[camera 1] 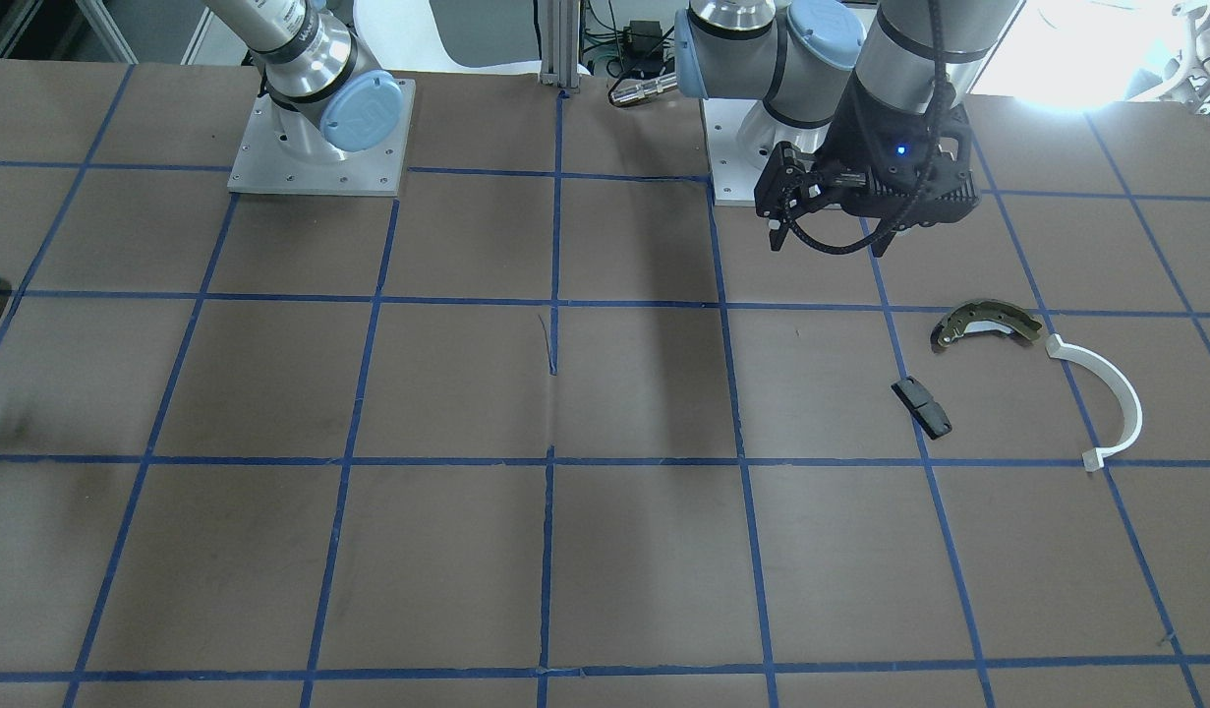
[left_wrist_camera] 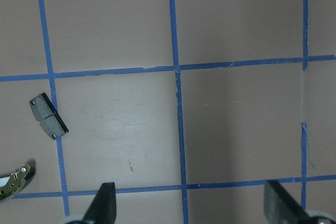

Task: Place bearing gear from tray to pile

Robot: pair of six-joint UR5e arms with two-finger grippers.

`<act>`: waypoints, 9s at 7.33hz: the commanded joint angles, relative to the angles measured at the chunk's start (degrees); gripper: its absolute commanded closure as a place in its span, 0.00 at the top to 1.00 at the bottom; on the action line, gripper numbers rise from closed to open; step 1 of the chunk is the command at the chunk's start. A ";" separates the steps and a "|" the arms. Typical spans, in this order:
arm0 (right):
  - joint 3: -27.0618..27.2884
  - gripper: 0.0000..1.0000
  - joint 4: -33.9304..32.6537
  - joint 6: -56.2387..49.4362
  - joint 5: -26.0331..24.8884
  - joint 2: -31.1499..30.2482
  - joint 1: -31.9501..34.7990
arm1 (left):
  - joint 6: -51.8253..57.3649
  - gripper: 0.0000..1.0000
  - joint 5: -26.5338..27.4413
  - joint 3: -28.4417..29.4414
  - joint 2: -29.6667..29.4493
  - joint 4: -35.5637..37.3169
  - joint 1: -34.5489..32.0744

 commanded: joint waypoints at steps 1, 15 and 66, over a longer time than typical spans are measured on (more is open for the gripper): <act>0.49 0.09 12.02 18.06 0.19 -7.43 10.92 | 0.09 1.00 0.00 -0.01 0.00 0.02 0.00; 7.52 0.99 -30.48 125.64 14.34 8.10 65.11 | 0.26 1.00 0.35 -0.19 0.44 -0.07 0.00; 23.41 0.16 -13.68 -20.73 17.06 -15.17 12.57 | 27.89 0.92 -0.35 -21.28 -9.94 31.93 27.61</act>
